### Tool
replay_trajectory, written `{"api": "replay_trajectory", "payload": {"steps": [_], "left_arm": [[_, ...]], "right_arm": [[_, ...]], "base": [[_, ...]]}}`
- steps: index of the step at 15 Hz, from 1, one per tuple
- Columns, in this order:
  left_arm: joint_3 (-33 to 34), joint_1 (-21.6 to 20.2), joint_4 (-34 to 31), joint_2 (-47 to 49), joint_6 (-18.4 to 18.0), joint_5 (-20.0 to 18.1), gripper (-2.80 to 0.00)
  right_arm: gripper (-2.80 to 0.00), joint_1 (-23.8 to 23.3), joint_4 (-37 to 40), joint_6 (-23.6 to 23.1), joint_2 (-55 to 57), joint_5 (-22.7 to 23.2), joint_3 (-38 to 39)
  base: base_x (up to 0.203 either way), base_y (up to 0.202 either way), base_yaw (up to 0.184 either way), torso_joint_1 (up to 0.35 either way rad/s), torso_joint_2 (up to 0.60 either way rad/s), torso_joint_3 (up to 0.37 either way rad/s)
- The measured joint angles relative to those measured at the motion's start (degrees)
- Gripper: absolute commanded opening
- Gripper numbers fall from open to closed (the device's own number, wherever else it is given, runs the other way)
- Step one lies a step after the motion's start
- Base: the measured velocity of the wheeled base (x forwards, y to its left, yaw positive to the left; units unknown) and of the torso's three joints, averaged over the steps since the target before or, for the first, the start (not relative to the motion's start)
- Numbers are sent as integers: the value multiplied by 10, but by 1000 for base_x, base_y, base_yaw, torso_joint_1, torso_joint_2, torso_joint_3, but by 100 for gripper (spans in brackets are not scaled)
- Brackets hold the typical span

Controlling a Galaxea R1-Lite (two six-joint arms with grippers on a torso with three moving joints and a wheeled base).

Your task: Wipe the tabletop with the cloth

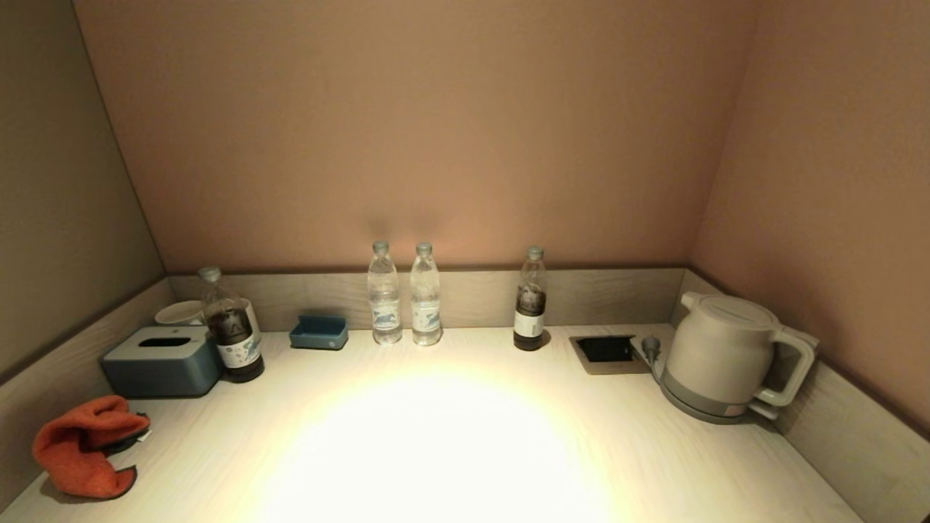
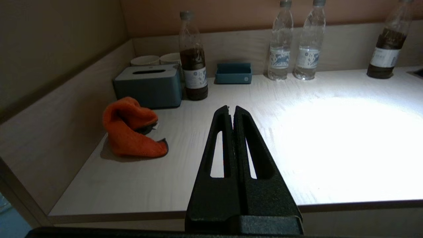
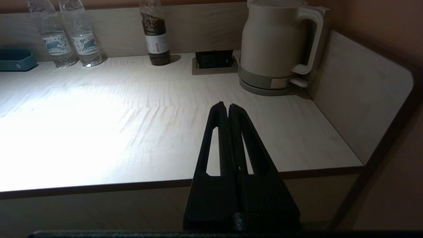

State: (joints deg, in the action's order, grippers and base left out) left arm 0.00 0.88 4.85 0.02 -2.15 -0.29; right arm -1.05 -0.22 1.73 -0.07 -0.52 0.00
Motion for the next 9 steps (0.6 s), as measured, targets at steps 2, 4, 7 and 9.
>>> {"api": "replay_trajectory", "payload": {"steps": [2, 4, 7, 9], "left_arm": [[0, 0, -51, 0, 4, -1, -280], [0, 0, -56, 0, 5, -3, -280], [0, 0, -56, 0, 5, -3, -280], [0, 0, -57, 0, 13, -2, -280]], "right_arm": [[-280, 0, 0, 0, 0, 0, 0], [-280, 0, 0, 0, 0, 0, 0], [-280, 0, 0, 0, 0, 0, 0], [-280, 0, 0, 0, 0, 0, 0]], "base": [[0, 0, 0, 0, 0, 0], [0, 0, 0, 0, 0, 0], [0, 0, 0, 0, 0, 0], [0, 0, 0, 0, 0, 0]]}}
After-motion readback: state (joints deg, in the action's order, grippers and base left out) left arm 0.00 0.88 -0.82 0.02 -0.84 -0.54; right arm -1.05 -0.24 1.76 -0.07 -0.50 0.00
